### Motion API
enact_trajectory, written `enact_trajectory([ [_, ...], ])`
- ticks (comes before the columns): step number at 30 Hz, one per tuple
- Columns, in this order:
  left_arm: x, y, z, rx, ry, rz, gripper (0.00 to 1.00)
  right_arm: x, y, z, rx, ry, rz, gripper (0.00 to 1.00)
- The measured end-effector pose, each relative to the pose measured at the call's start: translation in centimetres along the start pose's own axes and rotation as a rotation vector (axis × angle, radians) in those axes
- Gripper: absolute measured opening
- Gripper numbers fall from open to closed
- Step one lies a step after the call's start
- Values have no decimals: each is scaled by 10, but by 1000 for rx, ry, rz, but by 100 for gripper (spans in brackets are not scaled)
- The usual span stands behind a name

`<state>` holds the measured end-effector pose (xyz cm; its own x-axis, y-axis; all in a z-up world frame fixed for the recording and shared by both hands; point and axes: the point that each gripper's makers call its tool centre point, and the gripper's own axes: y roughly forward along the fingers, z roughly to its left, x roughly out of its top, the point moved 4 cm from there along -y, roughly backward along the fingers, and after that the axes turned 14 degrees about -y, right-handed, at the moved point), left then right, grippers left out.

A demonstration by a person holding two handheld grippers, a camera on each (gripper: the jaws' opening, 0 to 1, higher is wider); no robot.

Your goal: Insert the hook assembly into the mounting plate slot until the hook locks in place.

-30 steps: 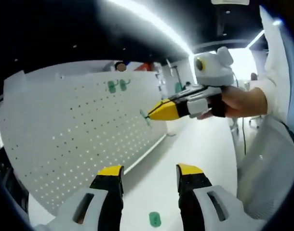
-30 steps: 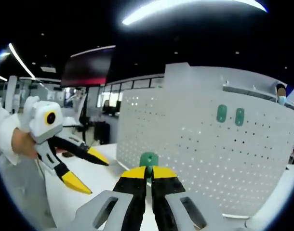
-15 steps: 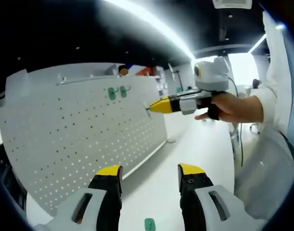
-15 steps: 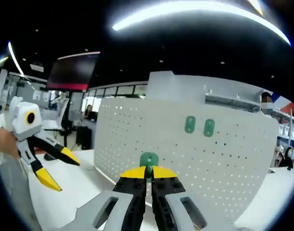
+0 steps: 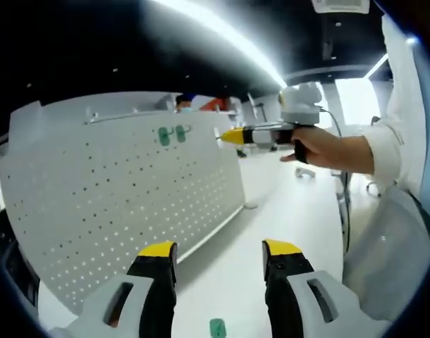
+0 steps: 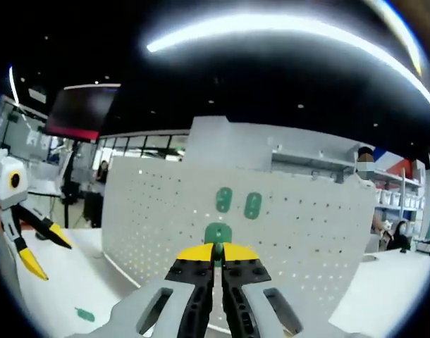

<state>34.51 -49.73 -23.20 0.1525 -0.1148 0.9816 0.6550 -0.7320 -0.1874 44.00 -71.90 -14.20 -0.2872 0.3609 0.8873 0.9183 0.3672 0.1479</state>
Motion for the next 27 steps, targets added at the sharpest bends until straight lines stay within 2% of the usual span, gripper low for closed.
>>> enact_trajectory([
  [8, 2, 0, 2, 13, 17, -2, 52, 3, 13, -33, -91, -3, -14, 0],
  [16, 7, -2, 11, 39, 42, -7, 54, 5, 27, -50, -138, -17, -20, 0],
  [27, 11, -7, 28, 110, 114, 7, 56, 4, 46, -69, -191, -27, -29, 0],
])
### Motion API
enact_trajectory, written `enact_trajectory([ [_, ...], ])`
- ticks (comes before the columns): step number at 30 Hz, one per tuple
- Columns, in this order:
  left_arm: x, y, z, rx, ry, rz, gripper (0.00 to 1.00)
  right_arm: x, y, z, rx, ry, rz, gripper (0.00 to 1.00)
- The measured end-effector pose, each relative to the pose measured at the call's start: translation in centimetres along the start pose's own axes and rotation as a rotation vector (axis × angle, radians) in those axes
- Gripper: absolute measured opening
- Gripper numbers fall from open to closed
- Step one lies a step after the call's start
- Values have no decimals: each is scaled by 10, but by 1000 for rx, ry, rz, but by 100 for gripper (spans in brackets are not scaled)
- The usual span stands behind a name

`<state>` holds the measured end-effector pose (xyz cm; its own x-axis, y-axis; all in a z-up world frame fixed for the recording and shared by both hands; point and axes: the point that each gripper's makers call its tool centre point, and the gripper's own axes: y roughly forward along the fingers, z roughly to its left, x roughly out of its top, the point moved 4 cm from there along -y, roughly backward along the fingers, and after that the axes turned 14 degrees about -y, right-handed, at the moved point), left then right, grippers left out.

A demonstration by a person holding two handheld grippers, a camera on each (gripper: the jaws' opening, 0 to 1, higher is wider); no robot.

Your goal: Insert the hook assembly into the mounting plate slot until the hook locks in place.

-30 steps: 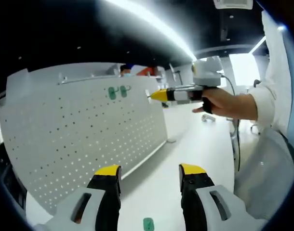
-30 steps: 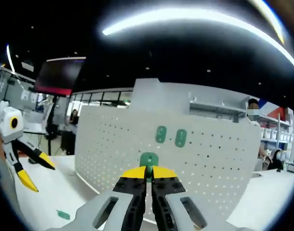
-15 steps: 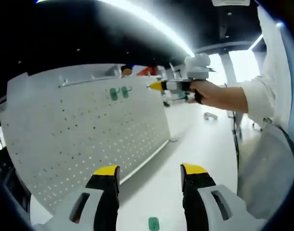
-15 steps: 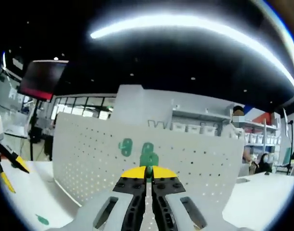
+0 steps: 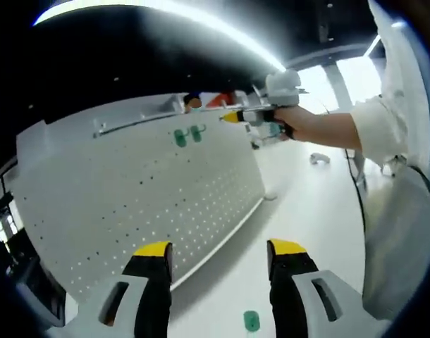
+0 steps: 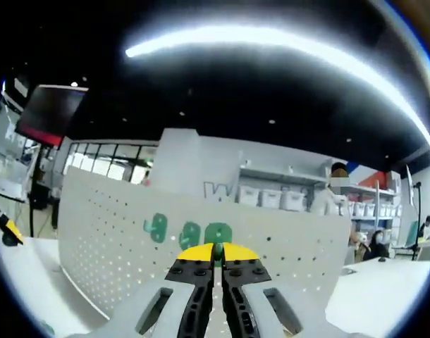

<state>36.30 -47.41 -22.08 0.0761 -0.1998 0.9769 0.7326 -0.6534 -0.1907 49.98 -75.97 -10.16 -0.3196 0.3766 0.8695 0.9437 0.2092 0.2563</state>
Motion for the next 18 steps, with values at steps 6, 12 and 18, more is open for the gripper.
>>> enact_trajectory([
  [6, 0, -3, 10, 42, 61, 21, 57, -3, 9, -3, -23, 6, -3, 0],
  [12, -1, -5, 13, 57, 90, 33, 58, -7, 21, -2, -38, -1, -4, 0],
  [18, 1, -5, 13, 63, 113, 37, 58, -6, 28, -2, -47, -1, -7, 0],
])
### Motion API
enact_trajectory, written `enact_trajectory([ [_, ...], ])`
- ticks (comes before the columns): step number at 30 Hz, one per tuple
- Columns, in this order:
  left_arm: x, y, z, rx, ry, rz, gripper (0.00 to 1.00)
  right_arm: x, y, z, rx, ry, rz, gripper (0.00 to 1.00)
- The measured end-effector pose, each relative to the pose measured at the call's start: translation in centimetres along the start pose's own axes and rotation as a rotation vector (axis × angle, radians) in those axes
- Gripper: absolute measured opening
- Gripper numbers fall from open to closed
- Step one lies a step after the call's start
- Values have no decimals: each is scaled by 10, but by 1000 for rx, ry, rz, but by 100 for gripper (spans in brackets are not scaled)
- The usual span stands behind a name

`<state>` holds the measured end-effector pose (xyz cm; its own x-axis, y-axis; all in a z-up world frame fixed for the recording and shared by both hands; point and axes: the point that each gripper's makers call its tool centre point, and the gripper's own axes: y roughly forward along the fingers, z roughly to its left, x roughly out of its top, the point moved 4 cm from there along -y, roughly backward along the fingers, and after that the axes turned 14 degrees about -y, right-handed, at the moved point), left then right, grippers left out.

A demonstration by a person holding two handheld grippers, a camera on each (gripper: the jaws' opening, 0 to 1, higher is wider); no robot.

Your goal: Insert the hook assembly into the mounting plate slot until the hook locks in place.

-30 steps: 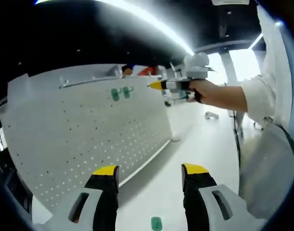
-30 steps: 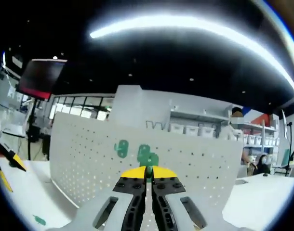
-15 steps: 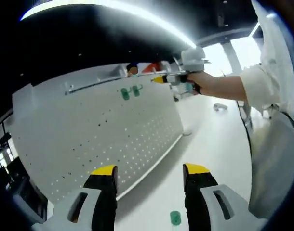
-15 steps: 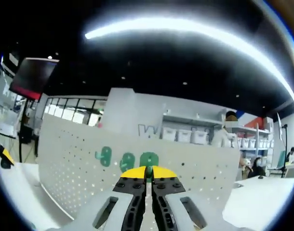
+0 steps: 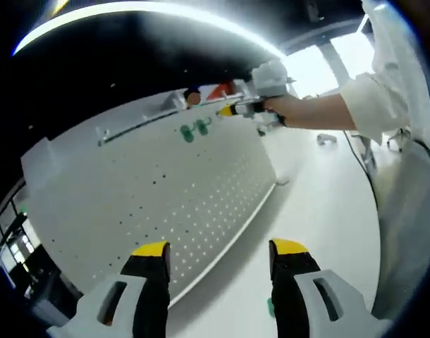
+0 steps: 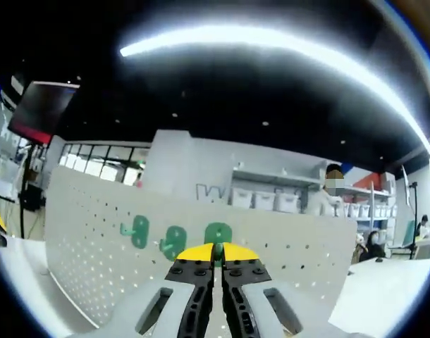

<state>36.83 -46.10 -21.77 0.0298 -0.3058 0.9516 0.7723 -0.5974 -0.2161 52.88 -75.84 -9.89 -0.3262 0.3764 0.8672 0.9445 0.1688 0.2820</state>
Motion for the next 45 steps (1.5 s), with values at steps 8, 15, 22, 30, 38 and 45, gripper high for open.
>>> enact_trajectory([
  [8, 2, -1, 3, -5, -4, -11, 58, -5, 6, 0, -5, 5, 12, 0],
  [15, 5, 2, 3, -31, 1, -19, 60, -9, 8, 1, -1, 12, 20, 0],
  [22, 12, 4, 1, -80, 7, -37, 62, -10, 10, 1, 0, 10, 18, 0],
  [30, 17, 4, 4, -98, 32, -28, 62, -11, 12, 0, -3, 10, 20, 0],
  [38, 16, 4, 5, -97, 35, -24, 61, -13, 13, 1, 1, 11, 18, 0],
  [45, 15, 4, 5, -99, 34, -22, 60, -15, 15, 2, 0, 8, 20, 0],
])
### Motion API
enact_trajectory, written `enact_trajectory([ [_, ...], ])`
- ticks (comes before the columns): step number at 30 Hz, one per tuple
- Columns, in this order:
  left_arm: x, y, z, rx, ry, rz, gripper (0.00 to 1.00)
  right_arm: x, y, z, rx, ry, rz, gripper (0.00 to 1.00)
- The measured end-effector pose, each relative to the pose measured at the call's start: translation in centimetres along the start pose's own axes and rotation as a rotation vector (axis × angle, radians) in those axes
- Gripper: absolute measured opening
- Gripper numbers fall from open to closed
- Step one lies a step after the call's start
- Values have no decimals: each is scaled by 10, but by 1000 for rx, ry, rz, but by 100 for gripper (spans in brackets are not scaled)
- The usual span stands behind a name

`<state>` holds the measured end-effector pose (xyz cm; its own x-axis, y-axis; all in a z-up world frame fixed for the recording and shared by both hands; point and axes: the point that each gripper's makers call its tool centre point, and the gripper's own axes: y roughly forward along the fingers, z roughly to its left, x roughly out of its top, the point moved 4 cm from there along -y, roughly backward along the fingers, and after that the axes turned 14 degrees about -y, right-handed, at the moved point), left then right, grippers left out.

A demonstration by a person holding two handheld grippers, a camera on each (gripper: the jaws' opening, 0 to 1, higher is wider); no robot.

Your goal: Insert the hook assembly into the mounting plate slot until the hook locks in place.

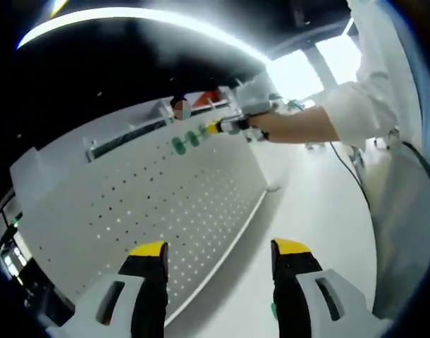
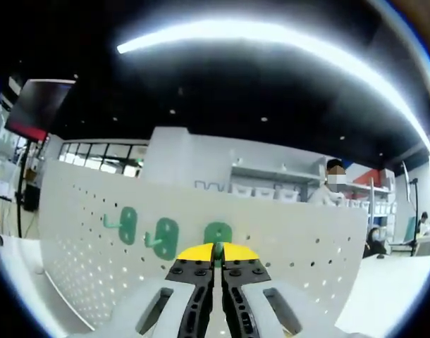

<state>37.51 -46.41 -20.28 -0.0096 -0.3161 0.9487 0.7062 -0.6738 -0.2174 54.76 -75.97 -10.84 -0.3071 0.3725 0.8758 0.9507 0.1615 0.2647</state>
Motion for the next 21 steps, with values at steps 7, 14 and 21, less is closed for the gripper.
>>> enact_trajectory([
  [7, -1, 0, 1, 1, -3, 2, 59, -3, 2, 1, 0, -4, 7, 0],
  [14, -2, 1, 1, 0, -7, 1, 59, -4, 4, 1, 1, 7, 15, 0],
  [21, -2, 1, -1, -1, -12, -2, 59, -4, 4, 1, 10, -4, 28, 1],
])
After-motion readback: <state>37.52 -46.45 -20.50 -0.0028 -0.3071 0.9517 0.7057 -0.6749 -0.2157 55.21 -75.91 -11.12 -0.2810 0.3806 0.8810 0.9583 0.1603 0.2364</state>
